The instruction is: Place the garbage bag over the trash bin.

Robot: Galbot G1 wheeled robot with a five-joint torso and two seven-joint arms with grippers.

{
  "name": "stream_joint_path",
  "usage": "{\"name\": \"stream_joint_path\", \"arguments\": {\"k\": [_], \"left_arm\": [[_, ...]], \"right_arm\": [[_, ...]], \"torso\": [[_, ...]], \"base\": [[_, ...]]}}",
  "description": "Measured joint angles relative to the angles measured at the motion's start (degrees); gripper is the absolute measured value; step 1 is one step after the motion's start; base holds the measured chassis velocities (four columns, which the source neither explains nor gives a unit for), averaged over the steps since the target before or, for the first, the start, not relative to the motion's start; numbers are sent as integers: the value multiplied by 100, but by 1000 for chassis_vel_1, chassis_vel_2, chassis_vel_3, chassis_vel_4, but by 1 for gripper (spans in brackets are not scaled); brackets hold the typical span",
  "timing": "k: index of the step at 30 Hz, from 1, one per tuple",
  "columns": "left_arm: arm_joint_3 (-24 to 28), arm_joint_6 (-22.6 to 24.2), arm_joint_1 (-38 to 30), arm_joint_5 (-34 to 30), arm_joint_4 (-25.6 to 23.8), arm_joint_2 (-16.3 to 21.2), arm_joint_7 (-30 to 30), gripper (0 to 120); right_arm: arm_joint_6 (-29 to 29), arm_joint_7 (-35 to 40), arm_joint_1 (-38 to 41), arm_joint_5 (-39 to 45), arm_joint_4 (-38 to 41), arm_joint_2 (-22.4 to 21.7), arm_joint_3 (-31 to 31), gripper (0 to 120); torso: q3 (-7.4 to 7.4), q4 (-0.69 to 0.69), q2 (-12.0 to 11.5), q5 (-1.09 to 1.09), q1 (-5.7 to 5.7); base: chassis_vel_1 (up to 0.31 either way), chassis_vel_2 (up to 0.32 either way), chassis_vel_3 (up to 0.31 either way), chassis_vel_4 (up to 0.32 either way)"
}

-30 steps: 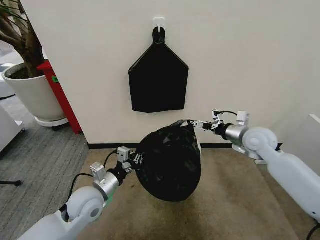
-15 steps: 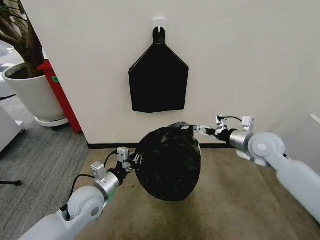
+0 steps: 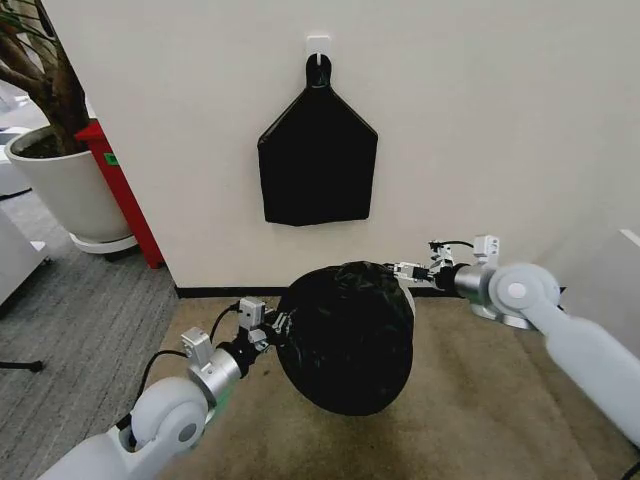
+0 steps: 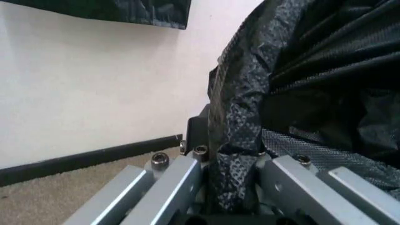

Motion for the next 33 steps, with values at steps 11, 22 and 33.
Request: {"name": "stream_joint_path", "arguments": {"k": [11, 22, 33], "left_arm": [[1, 110, 21, -265, 148, -99, -342, 1], [-43, 352, -202, -2343, 175, -293, -1765, 1], [-111, 444, -688, -4738, 240, -516, -2978, 1]], "right_arm": [[310, 344, -198, 449, 711, -55, 435, 100], [323, 756, -1708, 1283, 1464, 190, 2265, 100], [257, -361, -3990, 419, 1875, 1468, 3411, 100]], "torso": [[0, 1, 0, 0, 0], [0, 1, 0, 1, 0], [0, 0, 0, 2, 0]], "base": [[0, 0, 0, 0], [0, 0, 0, 0], [0, 0, 0, 0]]}}
